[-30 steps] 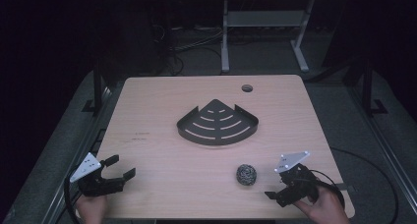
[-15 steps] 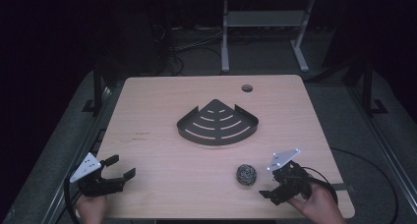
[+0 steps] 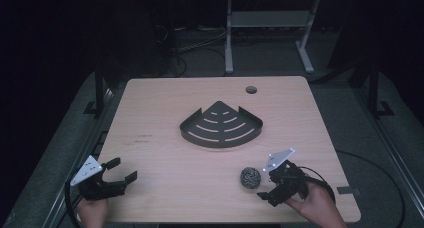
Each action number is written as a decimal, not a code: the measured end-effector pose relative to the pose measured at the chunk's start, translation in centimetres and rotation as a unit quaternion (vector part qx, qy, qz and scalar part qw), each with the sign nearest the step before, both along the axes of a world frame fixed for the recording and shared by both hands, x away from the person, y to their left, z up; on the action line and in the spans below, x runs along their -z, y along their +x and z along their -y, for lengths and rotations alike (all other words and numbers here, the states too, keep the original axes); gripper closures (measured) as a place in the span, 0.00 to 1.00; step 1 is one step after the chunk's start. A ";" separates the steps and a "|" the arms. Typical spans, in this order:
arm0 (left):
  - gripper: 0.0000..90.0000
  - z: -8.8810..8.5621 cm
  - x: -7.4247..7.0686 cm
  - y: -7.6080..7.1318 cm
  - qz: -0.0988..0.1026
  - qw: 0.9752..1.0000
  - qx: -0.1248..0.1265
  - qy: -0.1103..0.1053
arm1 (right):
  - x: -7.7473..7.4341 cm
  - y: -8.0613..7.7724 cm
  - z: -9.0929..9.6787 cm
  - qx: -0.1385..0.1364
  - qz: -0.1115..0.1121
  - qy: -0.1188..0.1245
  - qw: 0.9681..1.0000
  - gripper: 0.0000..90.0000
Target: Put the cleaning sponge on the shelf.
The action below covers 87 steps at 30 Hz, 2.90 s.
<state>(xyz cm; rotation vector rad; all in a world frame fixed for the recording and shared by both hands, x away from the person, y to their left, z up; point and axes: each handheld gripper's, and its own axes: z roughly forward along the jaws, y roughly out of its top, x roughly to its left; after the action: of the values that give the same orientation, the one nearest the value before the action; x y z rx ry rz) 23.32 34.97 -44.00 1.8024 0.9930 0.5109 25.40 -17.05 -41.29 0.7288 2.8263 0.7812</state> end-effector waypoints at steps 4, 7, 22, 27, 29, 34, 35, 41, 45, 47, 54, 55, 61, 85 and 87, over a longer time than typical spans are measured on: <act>0.15 0.0 0.0 0.0 0.001 1.000 0.001 0.001 | 0.0 0.5 -0.7 -0.007 -0.005 -0.004 1.000 0.17; 0.15 0.0 0.0 0.0 0.001 1.000 0.001 0.001 | 0.0 0.7 -1.1 -0.010 -0.003 -0.007 1.000 0.17; 0.15 0.0 0.0 0.0 0.001 1.000 0.002 0.000 | 0.6 2.4 -2.9 -0.023 -0.021 -0.024 0.999 0.16; 0.15 0.0 0.0 0.0 0.001 1.000 0.002 -0.002 | 0.9 2.8 -3.3 -0.024 -0.027 -0.027 0.999 0.16; 0.15 0.0 0.0 0.0 0.002 1.000 0.003 -0.001 | 1.0 3.0 -3.5 -0.026 -0.029 -0.029 0.999 0.17; 0.15 0.1 -0.1 0.0 0.002 1.000 0.003 -0.002 | 1.4 3.4 -3.8 -0.024 -0.036 -0.034 0.998 0.17; 0.15 0.1 -0.1 0.0 0.001 1.000 0.003 -0.002 | 1.4 3.4 -3.8 -0.023 -0.038 -0.036 0.998 0.17; 0.15 0.1 -0.1 0.0 0.002 1.000 0.004 -0.002 | 1.6 3.7 -4.0 -0.023 -0.041 -0.041 0.998 0.17; 0.15 0.1 -0.1 0.0 0.002 1.000 0.004 -0.003 | 1.7 3.9 -4.1 -0.022 -0.044 -0.047 0.998 0.17; 0.15 0.1 -0.1 0.0 0.002 1.000 0.004 -0.003 | 1.8 4.0 -4.2 -0.021 -0.044 -0.051 0.997 0.17; 0.15 0.1 -0.1 0.0 0.001 1.000 0.003 -0.007 | 2.2 4.2 -4.4 -0.022 -0.049 -0.061 0.997 0.19; 0.15 0.1 -0.1 0.0 0.002 1.000 0.004 -0.006 | 2.3 4.3 -4.4 -0.023 -0.049 -0.061 0.997 0.19; 0.15 0.1 -0.1 0.0 0.002 1.000 0.005 -0.007 | 2.5 4.4 -4.5 -0.020 -0.052 -0.069 0.996 0.22; 0.15 0.1 -0.1 -0.1 0.003 1.000 0.004 -0.010 | 2.6 4.4 -4.6 -0.022 -0.050 -0.076 0.996 0.35; 0.15 0.2 -0.1 -0.1 0.003 1.000 0.004 -0.009 | 2.5 4.3 -4.5 -0.024 -0.049 -0.074 0.996 0.36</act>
<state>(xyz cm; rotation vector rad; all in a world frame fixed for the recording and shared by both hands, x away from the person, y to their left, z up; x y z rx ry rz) 23.25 34.80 -43.86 1.7876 0.9822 0.5002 29.75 -12.51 -43.80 0.6982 2.9601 0.5479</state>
